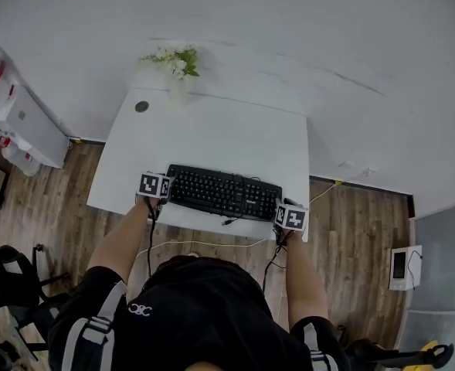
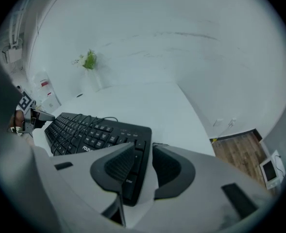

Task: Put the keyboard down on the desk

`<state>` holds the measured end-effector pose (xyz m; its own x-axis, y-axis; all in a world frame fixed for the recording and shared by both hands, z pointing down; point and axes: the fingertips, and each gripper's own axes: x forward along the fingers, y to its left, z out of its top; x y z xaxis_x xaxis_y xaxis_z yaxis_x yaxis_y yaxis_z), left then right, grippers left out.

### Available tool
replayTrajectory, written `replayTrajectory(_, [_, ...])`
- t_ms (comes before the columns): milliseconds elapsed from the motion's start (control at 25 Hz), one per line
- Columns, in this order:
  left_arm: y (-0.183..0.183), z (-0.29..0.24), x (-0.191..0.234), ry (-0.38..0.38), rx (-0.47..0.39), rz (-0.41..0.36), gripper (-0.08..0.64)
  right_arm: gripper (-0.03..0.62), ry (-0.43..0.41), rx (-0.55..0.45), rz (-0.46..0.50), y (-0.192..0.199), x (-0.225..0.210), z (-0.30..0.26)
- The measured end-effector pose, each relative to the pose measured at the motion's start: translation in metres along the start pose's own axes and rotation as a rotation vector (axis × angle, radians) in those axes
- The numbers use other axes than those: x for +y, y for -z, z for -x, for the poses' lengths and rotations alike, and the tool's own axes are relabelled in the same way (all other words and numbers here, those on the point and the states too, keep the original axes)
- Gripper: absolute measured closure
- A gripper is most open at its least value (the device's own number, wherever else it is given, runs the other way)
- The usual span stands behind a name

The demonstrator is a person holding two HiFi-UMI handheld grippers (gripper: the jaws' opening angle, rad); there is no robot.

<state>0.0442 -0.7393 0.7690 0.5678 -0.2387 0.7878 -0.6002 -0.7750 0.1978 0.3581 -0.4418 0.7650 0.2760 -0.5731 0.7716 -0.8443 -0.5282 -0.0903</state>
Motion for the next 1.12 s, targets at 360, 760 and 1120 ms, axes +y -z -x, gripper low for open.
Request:
replayTrajectory(360, [-0.072, 0.065, -0.016, -0.111, -0.311, -0.085, 0.557, 0.588, 0.020, -0.372, 0.029, -0.089, 0.035, 0.065])
replayTrajectory(760, [-0.155, 0.160, -0.110, -0.005, -0.610, -0.160, 0.557, 0.591, -0.113, -0.737, 0.049, -0.175, 0.151, 0.171])
replayTrajectory(1120, [-0.144, 0.207, -0.141, 0.015, -0.710, -0.196, 0.557, 0.591, -0.089, -0.845, 0.075, -0.173, 0.175, 0.212])
